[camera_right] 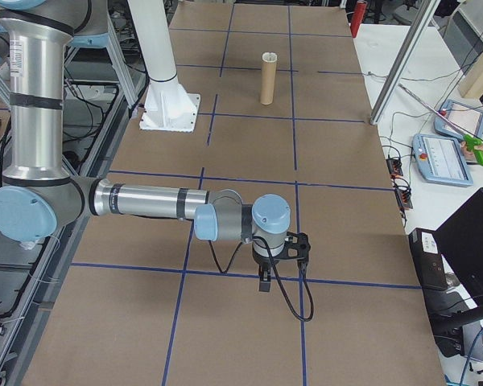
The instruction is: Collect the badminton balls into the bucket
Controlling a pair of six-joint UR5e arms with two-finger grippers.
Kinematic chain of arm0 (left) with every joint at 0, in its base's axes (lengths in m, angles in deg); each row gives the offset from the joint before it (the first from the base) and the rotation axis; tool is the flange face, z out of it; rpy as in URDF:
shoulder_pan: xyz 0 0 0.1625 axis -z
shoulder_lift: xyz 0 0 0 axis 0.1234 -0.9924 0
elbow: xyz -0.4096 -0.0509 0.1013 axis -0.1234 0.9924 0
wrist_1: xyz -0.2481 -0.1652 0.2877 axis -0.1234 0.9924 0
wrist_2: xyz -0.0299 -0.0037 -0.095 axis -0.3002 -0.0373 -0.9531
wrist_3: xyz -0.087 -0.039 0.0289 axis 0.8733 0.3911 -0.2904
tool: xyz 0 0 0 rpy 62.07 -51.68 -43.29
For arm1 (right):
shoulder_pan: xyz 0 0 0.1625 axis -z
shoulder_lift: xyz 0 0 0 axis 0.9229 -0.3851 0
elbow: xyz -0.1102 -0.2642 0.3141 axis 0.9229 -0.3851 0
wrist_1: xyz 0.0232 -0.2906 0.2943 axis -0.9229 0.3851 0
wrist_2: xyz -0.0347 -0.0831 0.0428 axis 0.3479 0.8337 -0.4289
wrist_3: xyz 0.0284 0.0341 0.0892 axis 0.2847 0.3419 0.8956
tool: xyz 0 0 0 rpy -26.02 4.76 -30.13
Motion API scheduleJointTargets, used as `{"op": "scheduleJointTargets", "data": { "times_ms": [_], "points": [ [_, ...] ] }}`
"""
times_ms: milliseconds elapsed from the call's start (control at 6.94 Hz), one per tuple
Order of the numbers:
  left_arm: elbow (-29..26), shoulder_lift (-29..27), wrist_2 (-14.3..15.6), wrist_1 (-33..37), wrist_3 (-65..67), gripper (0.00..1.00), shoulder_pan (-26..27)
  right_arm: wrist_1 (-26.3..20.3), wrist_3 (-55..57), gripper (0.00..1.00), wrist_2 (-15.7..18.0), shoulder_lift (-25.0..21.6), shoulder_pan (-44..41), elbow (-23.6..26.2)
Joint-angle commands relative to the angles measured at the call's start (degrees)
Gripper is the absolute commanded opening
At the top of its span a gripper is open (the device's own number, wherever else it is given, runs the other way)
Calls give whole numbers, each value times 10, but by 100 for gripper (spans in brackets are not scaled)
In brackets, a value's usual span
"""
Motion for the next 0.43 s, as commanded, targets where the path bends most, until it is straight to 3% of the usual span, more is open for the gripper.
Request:
{"op": "scheduleJointTargets", "data": {
  "times_ms": [0, 288],
  "points": [
    [1, -3, 0, -1, 0, 100, 0, 0, 0, 100, 0, 0, 0, 0],
    [0, -5, -1, -1, 0, 100, 0, 0, 0, 100, 0, 0, 0, 0]
  ]
}}
